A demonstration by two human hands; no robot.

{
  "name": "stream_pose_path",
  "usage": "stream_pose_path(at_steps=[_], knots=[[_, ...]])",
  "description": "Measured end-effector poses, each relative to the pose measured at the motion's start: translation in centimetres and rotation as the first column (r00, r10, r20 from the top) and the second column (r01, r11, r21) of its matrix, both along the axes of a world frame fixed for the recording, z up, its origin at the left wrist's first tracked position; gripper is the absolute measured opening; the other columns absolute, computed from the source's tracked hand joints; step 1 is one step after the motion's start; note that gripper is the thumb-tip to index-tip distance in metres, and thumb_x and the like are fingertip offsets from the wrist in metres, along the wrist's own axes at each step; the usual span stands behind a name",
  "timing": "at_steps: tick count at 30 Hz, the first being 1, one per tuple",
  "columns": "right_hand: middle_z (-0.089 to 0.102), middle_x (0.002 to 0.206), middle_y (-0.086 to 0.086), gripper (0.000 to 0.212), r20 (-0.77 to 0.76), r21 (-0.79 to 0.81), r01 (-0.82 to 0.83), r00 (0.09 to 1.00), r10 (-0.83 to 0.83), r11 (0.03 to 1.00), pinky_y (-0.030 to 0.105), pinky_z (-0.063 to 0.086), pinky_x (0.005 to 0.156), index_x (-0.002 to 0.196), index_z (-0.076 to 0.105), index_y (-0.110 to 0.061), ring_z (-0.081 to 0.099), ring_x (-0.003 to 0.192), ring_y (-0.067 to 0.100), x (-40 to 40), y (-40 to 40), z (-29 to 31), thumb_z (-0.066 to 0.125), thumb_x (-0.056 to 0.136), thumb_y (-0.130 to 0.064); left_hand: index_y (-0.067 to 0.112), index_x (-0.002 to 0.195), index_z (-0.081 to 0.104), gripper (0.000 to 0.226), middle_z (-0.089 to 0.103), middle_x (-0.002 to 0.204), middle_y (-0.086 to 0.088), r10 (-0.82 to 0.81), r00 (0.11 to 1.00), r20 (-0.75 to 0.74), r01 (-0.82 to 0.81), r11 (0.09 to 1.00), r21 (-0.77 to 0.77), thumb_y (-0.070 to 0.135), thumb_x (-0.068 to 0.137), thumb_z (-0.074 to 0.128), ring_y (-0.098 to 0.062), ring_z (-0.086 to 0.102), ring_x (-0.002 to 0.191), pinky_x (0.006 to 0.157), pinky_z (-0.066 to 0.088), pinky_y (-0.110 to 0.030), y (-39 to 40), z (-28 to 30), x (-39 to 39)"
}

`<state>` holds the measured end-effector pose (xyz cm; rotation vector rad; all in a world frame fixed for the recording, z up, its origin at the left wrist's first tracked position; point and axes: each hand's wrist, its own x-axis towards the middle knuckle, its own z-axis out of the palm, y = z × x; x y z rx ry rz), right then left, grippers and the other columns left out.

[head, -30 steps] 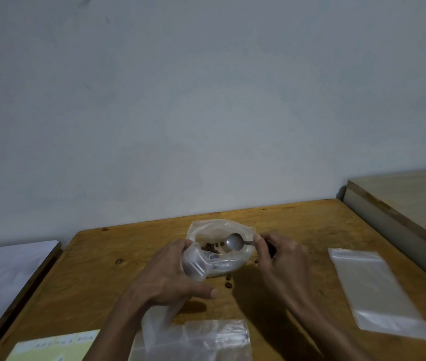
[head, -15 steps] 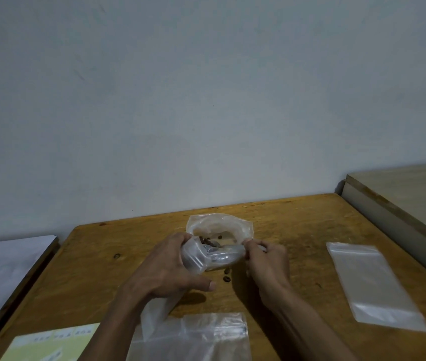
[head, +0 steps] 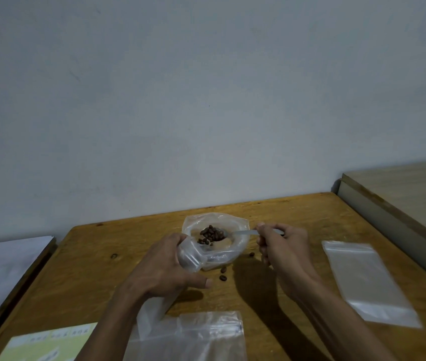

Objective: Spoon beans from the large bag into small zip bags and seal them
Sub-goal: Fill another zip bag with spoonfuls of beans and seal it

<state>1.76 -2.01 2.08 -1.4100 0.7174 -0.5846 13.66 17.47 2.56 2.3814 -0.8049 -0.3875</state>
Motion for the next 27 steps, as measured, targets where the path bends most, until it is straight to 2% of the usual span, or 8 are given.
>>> stream_pose_path(at_steps=[5,7,11,14,17,20,24,27], knots=[[0.062,0.063,0.002,0.012,0.036,-0.094,-0.072,0.997,0.075,0.993,0.029,0.042,0.049,0.090,0.073,-0.015,0.052,0.053,0.014,-1.3,1.2,1.4,0.065,0.096,-0.022,0.027,0.141,0.041,0.105,0.047,0.119,0.014,0.007,1.000,0.006,-0.007,1.000,-0.019,0.056,0.054,0.091,-0.007,0.050,0.102,0.070,0.043,-0.016,0.0,0.1,0.1],[0.064,0.064,-0.003,0.012,0.026,-0.219,-0.136,0.989,0.146,0.966,0.025,0.043,0.050,0.089,0.072,-0.020,0.054,0.053,0.012,-1.5,2.1,1.8,0.064,0.096,-0.025,0.027,0.142,0.041,0.105,0.048,0.121,0.012,0.008,1.000,-0.003,-0.008,1.000,-0.021,0.057,0.055,0.091,-0.009,0.051,0.105,0.071,0.044,-0.018,0.0,0.1,0.1],[0.064,0.067,-0.015,0.011,-0.001,-0.642,-0.107,0.990,0.138,0.759,0.010,0.045,0.048,0.092,0.071,-0.025,0.063,0.066,-0.002,-1.6,2.9,1.8,0.061,0.098,-0.024,0.029,0.133,0.045,0.097,0.056,0.122,0.012,0.010,1.000,-0.018,-0.010,0.999,-0.045,0.057,0.052,0.092,-0.006,0.055,0.101,0.075,0.050,-0.021,0.1,0.3,0.1],[0.062,0.065,-0.010,0.013,0.062,-0.768,0.047,0.998,0.001,0.638,0.014,0.046,0.048,0.097,0.074,-0.017,0.057,0.054,0.010,-1.0,1.7,0.3,0.060,0.098,-0.019,0.030,0.133,0.044,0.094,0.054,0.123,0.012,0.019,1.000,-0.008,-0.019,0.999,-0.041,0.054,0.056,0.092,-0.006,0.053,0.101,0.072,0.047,-0.018,0.2,0.4,-0.1],[0.060,0.074,-0.009,0.014,-0.002,-0.818,0.024,0.999,-0.044,0.575,0.013,0.041,0.048,0.100,0.073,-0.013,0.051,0.058,-0.001,0.3,1.2,-2.0,0.060,0.098,-0.016,0.029,0.141,0.040,0.101,0.046,0.118,0.015,0.013,1.000,0.026,-0.013,1.000,-0.015,0.054,0.058,0.091,-0.006,0.047,0.100,0.065,0.038,-0.012,0.1,0.4,-0.4],[0.061,0.083,-0.009,0.015,-0.051,-0.796,-0.010,0.997,-0.051,0.605,0.009,0.040,0.058,0.102,0.072,-0.015,0.053,0.069,-0.004,1.5,1.6,-4.0,0.057,0.099,-0.016,0.029,0.142,0.040,0.101,0.043,0.117,0.015,0.002,0.999,0.045,-0.002,1.000,-0.015,0.052,0.058,0.091,-0.003,0.045,0.098,0.064,0.036,-0.010,-0.1,0.4,-0.6],[0.063,0.073,-0.010,0.018,-0.014,-0.692,0.042,0.997,-0.071,0.721,0.015,0.050,0.056,0.091,0.072,-0.020,0.060,0.065,0.003,2.4,2.4,-4.9,0.057,0.100,-0.016,0.029,0.142,0.039,0.100,0.041,0.117,0.015,-0.011,0.999,0.033,0.011,1.000,-0.021,0.049,0.059,0.092,-0.001,0.043,0.097,0.063,0.034,-0.009,-0.1,0.5,-0.6],[0.062,0.070,-0.016,0.019,-0.018,-0.581,0.071,0.995,-0.101,0.811,0.014,0.050,0.055,0.096,0.075,-0.018,0.063,0.065,0.001,2.6,2.5,-4.8,0.057,0.100,-0.020,0.030,0.141,0.040,0.101,0.041,0.117,0.017,-0.028,0.999,0.027,0.028,0.999,-0.023,0.051,0.057,0.092,-0.001,0.043,0.097,0.064,0.035,-0.009,0.1,0.6,-0.4]])
